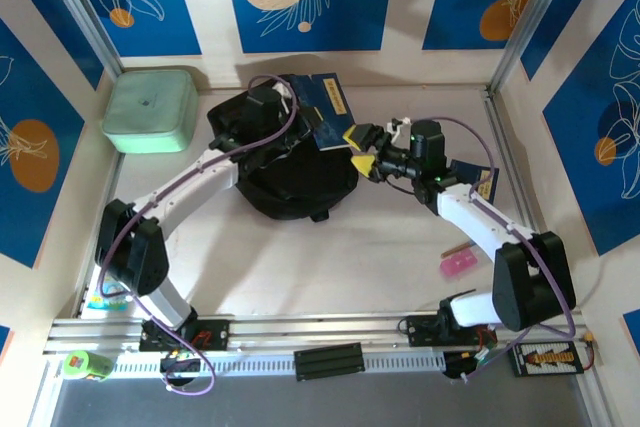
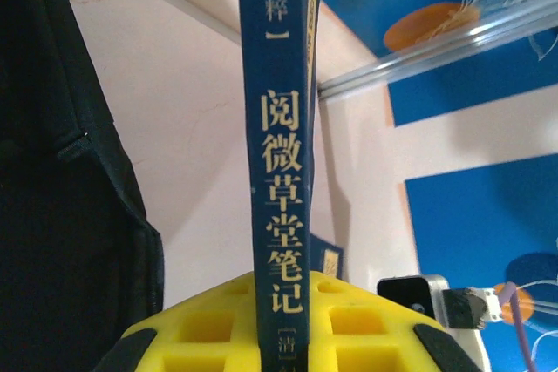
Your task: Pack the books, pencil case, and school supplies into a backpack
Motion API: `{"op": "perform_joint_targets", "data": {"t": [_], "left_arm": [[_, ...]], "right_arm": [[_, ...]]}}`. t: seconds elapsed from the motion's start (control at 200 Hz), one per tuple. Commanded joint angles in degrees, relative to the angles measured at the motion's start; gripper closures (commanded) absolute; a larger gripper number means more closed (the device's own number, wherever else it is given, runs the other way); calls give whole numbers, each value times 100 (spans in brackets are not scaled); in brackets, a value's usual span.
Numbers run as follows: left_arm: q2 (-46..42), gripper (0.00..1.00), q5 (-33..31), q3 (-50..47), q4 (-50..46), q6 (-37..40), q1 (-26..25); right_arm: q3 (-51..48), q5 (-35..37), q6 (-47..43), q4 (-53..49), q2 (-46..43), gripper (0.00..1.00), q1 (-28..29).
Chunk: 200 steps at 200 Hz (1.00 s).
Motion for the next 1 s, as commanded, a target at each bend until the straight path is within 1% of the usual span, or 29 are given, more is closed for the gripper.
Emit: {"op": "perform_joint_targets", "data": {"t": [0.0, 0.1, 0.16, 0.275, 0.415, 0.51, 0.615, 0.7, 0.75, 0.77, 0.81, 0.835, 0.875, 0.91, 0.95, 0.995], "left_arm": [[-479, 100, -489, -242, 957, -845, -19], [-677, 100, -612, -426, 1094, -1178, -5], [-836, 100, -792, -562, 1236, -1267, -6], [-1070, 100, -1073, -690, 1312, -1297, 8], [-1159, 100, -1143, -798, 1430, -1391, 2], [-1147, 100, -1153, -834, 1515, -1476, -5], [-1140, 100, -1167, -843, 1600, -1508, -3], [-1140, 100, -1192, -843, 1614, -1486, -1], [-1136, 100, -1173, -805, 1547, -1394, 23], [-1140, 100, -1169, -785, 1452, -1362, 36], [-1149, 100, -1181, -711, 1170, -1282, 67], [-1157, 96, -1166, -678, 1015, -1202, 83], [-1158, 86, -1144, -629, 761, -1005, 114], [-1158, 73, -1135, -578, 500, -762, 130], [-1151, 60, -1113, -486, 109, -439, 168], [-1158, 45, -1183, -393, -401, -40, 178]], "right_arm": [[155, 198, 1128, 1305, 211, 8, 156], [218, 481, 1742, 2087, 558, 8, 298], [298, 641, 1954, 2320, 697, 8, 395], [485, 853, 1934, 2426, 808, 8, 524], [700, 947, 1965, 2548, 975, 12, 619], [711, 1179, 2240, 2984, 1169, 21, 740], [765, 1359, 2445, 3404, 1390, 35, 881], [850, 1326, 2495, 3509, 1507, 55, 901], [885, 1243, 2446, 3494, 1532, 72, 897], [897, 1186, 2439, 3410, 1526, 77, 880], [917, 1112, 2424, 3036, 1452, 81, 866], [898, 1101, 2353, 2799, 1391, 84, 858], [854, 1147, 2189, 2464, 1261, 88, 848], [801, 1195, 2036, 2207, 1135, 90, 833], [748, 1217, 1811, 1950, 999, 93, 786], [701, 1245, 1580, 1582, 828, 95, 713]]}}
